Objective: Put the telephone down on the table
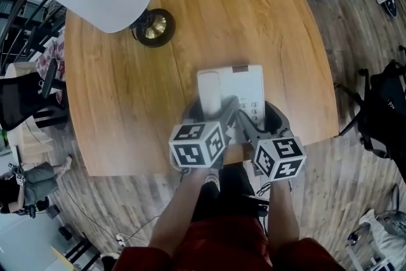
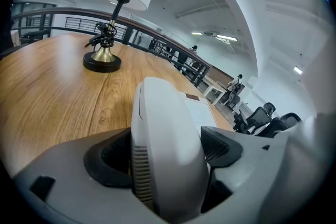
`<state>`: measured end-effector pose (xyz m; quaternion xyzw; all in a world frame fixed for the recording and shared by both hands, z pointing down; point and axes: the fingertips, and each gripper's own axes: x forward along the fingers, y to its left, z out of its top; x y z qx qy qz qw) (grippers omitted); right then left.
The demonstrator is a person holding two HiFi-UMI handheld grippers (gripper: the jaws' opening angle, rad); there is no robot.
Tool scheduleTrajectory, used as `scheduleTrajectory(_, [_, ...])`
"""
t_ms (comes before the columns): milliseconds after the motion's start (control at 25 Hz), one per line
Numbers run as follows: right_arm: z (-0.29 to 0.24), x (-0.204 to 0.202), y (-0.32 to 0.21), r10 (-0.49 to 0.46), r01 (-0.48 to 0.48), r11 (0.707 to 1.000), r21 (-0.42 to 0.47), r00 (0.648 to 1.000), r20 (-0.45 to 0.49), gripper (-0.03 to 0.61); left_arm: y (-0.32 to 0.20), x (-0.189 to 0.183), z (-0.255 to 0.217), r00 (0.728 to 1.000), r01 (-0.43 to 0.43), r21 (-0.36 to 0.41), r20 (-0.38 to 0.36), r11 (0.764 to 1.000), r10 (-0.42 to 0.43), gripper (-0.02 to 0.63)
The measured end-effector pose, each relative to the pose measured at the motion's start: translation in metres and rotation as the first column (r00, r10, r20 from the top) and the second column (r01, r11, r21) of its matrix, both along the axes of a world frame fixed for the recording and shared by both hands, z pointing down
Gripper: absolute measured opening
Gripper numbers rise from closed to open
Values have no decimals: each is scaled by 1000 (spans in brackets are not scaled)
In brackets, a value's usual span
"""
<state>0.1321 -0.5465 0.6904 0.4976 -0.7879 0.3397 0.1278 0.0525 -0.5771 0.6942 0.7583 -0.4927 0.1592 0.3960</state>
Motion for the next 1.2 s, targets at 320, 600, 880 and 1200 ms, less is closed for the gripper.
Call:
scheduleTrajectory(320, [-24,7,-4,9,-5,998,70,998,-58,298,5,-6,-17,995,-38,96,93,995,29,397])
scheduleTrajectory(600, [-72,4,0,23,-2,983,186,993,-113,298,13,-27,-65,988,-35,206,156,978,3,397])
scheduleTrajectory(880, [-129,0,10,44,-6,956,293,992,-122,298,22,-44,-125,985,-12,336,168,942,-47,397])
scheduleTrajectory(1200, [-223,-14,23,72,3,879,476,988,-138,298,41,-59,-222,980,-10,540,172,842,-99,397])
